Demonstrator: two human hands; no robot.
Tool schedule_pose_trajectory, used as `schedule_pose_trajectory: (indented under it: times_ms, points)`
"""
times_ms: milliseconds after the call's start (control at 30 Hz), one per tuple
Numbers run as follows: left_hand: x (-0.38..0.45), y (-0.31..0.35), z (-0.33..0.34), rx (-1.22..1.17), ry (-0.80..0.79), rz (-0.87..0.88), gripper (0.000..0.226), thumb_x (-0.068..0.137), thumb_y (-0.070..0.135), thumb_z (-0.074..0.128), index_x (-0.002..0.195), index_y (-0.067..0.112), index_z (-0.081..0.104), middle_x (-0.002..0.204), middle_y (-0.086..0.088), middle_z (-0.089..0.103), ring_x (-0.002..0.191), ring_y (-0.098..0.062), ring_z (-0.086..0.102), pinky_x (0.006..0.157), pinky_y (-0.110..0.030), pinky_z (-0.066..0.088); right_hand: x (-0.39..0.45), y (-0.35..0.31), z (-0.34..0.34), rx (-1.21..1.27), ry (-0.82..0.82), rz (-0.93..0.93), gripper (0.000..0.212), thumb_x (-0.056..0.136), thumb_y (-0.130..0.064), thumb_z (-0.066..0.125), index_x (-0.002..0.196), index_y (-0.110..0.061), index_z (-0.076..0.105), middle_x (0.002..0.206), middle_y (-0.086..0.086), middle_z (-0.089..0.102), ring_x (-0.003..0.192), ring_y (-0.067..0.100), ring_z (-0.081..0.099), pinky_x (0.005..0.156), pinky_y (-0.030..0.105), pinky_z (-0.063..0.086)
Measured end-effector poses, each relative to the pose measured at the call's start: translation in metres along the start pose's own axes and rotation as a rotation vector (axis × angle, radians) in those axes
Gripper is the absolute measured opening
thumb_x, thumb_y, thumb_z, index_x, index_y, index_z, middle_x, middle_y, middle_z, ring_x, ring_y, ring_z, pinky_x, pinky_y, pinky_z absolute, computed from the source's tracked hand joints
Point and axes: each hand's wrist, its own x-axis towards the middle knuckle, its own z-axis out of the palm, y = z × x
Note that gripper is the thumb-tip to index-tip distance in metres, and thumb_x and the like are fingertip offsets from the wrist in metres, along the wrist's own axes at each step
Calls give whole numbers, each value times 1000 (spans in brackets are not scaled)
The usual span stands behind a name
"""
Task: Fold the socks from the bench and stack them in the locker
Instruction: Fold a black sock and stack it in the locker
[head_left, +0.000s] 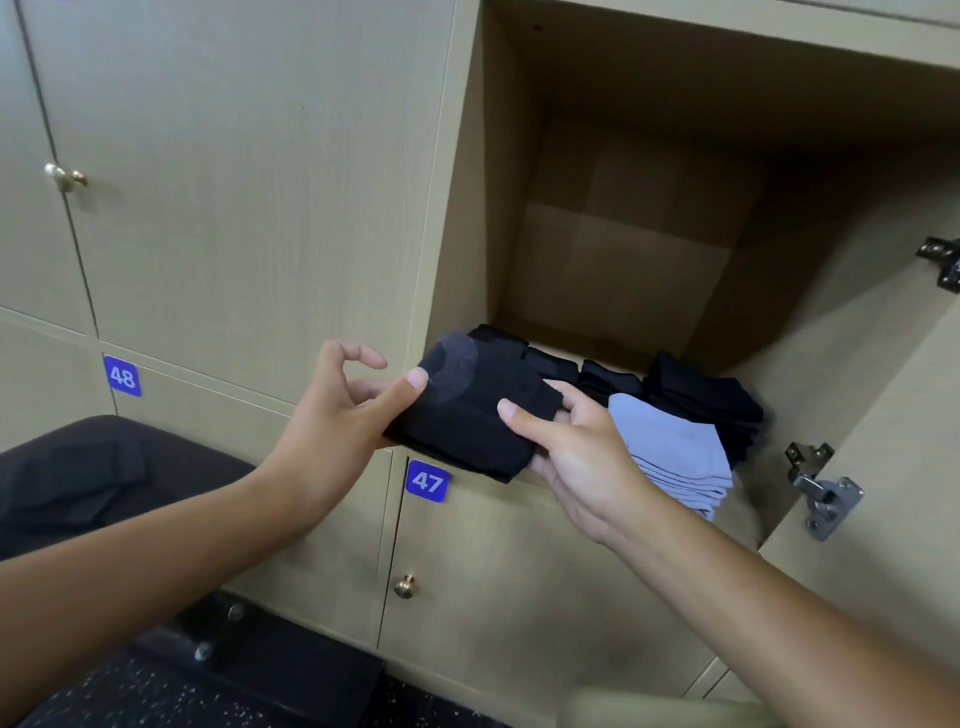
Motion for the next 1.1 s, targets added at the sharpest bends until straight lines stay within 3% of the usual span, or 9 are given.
schedule_pose_trajectory:
  times_ms: [200,333,433,533,667,800,933,1033,1100]
  points:
    - [8,0,3,102,1,33,29,97,5,65,101,25,44,85,-6,71,71,-18,69,60,-23,51,-1,2,3,-180,41,-53,37,87,-14,79,118,-20,60,106,1,77,98,18,74,89,40,60]
    - [11,2,8,195,-74,111,27,97,0,63,99,22,47,76,-1,71,63,-13,65,54,-20,49,0,-1,0,-417,52,-121,50,81,-24,85,122,-30,56,106,-1,73,98,13,70,79,26,56]
    - [11,4,15,243,-153,102,24,97,2,65,103,18,49,77,-7,75,64,-14,68,57,-22,52,0,-3,-3,-506,-51,-130,48,83,-27,84,124,-29,59,109,-2,72,99,11,69,82,27,58]
    - [11,3,21,276,-229,84,24,96,2,66,109,17,52,82,-11,77,71,-18,73,63,-25,55,-3,-7,-4,-528,-117,-156,33,89,-19,78,119,-22,64,105,1,74,91,8,72,75,23,58]
    - [11,-2,30,171,-212,35,24,94,5,69,110,15,54,82,-11,77,70,-15,73,59,-20,55,-2,-10,-7,-603,-90,-196,18,90,-12,75,106,-17,69,100,5,75,91,17,73,84,34,60]
    - [15,-11,35,4,-168,-83,38,87,17,77,120,13,58,92,-8,79,83,-18,77,66,-23,58,-1,-11,-11,-396,14,-152,13,93,-12,72,105,-13,69,104,7,75,97,24,73,86,39,59]
    - [18,-19,35,-51,-276,-199,69,72,37,91,126,10,59,105,-9,79,97,-25,76,81,-35,63,4,-11,-16,-72,55,-17,24,96,-13,68,119,-8,65,114,10,75,109,27,71,98,45,56]
    - [17,-25,34,-3,-332,-224,48,86,21,80,129,9,62,111,-11,78,103,-29,75,98,-50,57,4,-12,-19,-6,70,11,28,96,-12,69,122,-5,60,119,14,72,111,30,70,101,48,55]
    - [17,-28,32,53,-329,-204,35,92,12,72,126,10,63,108,-11,78,100,-30,76,97,-53,57,4,-11,-22,-172,118,-28,35,91,-18,74,119,-19,53,116,9,72,107,29,71,100,51,54]
